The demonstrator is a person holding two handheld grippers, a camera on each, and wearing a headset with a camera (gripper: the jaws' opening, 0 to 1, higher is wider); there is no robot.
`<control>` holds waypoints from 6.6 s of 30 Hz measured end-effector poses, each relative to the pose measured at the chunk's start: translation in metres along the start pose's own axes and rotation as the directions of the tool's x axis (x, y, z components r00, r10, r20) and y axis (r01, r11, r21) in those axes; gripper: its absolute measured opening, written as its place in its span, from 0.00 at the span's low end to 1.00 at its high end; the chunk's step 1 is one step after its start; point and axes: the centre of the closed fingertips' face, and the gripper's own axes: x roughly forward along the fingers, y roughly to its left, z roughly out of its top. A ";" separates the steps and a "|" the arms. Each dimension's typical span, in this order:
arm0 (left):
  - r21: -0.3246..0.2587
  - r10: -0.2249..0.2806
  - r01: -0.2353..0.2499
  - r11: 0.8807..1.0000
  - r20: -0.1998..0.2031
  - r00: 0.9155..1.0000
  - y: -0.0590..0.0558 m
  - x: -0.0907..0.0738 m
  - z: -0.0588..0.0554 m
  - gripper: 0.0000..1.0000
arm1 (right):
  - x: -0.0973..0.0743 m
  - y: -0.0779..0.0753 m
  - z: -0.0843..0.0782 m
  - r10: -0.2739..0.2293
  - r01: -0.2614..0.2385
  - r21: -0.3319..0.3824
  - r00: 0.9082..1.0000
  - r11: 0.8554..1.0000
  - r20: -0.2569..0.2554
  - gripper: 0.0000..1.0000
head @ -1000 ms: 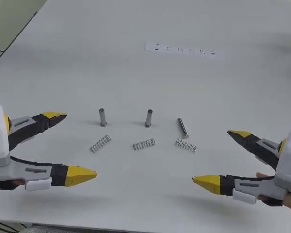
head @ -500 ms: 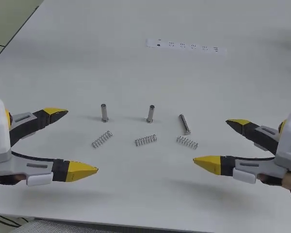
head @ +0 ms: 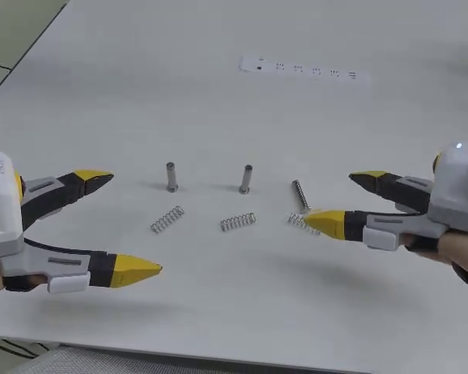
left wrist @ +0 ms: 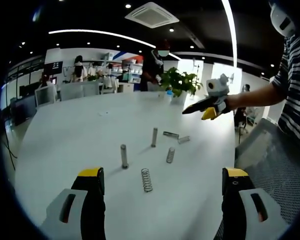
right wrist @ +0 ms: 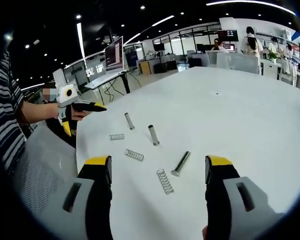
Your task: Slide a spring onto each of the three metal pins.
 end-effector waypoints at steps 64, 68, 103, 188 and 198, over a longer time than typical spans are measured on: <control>-0.031 0.014 -0.014 0.999 -0.023 1.000 0.008 -0.004 -0.008 0.97 | 0.077 -0.058 -0.048 -0.131 0.225 0.120 0.843 0.967 -0.522 0.17; -0.031 0.014 -0.015 0.999 -0.027 1.000 0.007 -0.003 -0.010 0.97 | 0.077 -0.057 -0.051 -0.137 0.221 0.098 0.838 0.970 -0.529 0.12; -0.014 0.013 -0.013 1.000 -0.042 0.999 0.004 -0.003 -0.012 0.97 | 0.056 -0.050 -0.034 -0.124 0.164 0.087 0.927 0.983 -0.354 0.10; -0.005 0.010 -0.010 1.000 -0.039 0.999 -0.001 -0.004 -0.007 0.97 | 0.030 -0.032 -0.026 -0.169 0.167 -0.026 0.956 0.986 -0.242 0.24; 0.001 0.007 -0.007 1.000 -0.035 0.999 0.000 -0.003 -0.005 0.97 | 0.021 -0.025 -0.029 -0.161 0.157 -0.032 0.960 0.987 -0.230 0.27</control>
